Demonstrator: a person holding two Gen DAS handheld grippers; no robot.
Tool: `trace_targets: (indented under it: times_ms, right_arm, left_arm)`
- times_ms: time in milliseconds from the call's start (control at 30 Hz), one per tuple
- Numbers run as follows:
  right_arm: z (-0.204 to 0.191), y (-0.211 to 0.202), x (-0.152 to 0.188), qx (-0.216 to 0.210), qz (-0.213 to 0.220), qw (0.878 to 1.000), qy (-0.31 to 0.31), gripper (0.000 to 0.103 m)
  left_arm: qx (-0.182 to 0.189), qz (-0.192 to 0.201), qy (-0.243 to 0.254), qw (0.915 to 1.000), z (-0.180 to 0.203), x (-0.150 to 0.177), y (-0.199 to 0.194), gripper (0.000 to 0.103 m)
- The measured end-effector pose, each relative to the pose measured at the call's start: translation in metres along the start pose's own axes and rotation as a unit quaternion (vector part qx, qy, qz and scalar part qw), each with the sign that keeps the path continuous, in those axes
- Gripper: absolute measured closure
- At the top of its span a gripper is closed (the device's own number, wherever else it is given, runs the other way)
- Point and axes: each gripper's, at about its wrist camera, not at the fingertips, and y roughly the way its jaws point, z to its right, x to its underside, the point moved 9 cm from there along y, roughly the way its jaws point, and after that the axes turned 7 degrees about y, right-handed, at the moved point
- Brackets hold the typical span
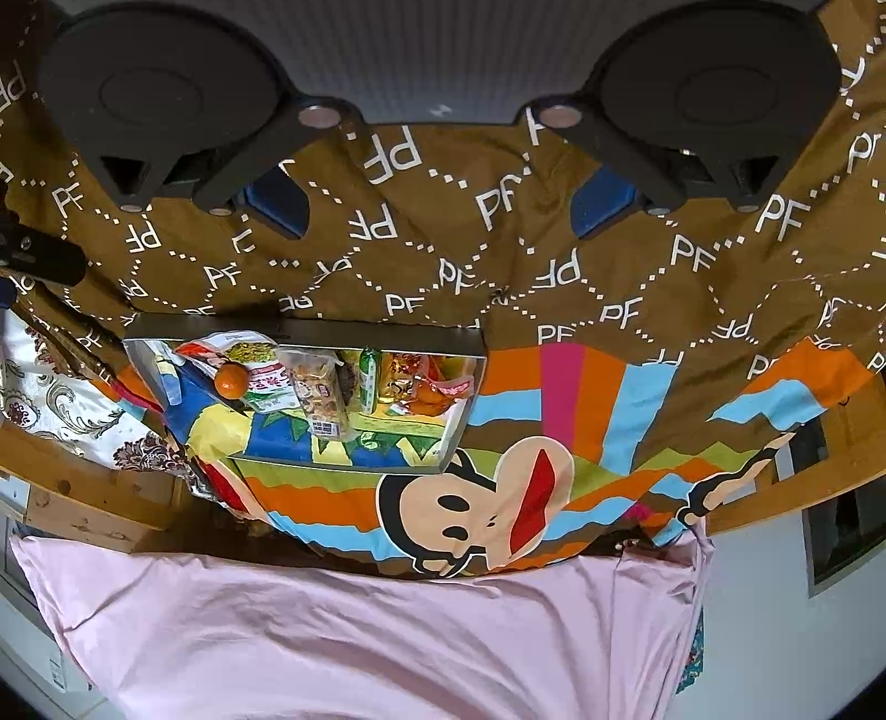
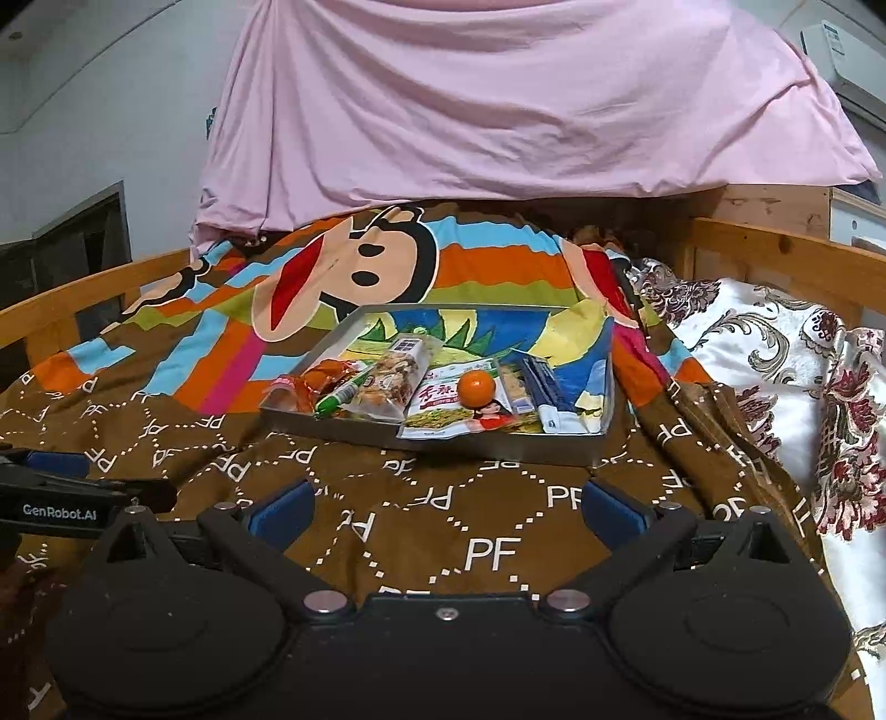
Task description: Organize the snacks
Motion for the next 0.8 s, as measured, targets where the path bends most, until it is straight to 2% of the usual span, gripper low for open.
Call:
trace_targets:
  times_ms: [800]
  right_arm:
    - [0.0001, 0.0020, 0.0044, -0.009, -0.009, 1.000, 0.005, 0.001]
  left_arm:
    - [0.008, 0.000, 0.006, 1.0000, 0.0053, -0.0042, 0.0036, 0.000]
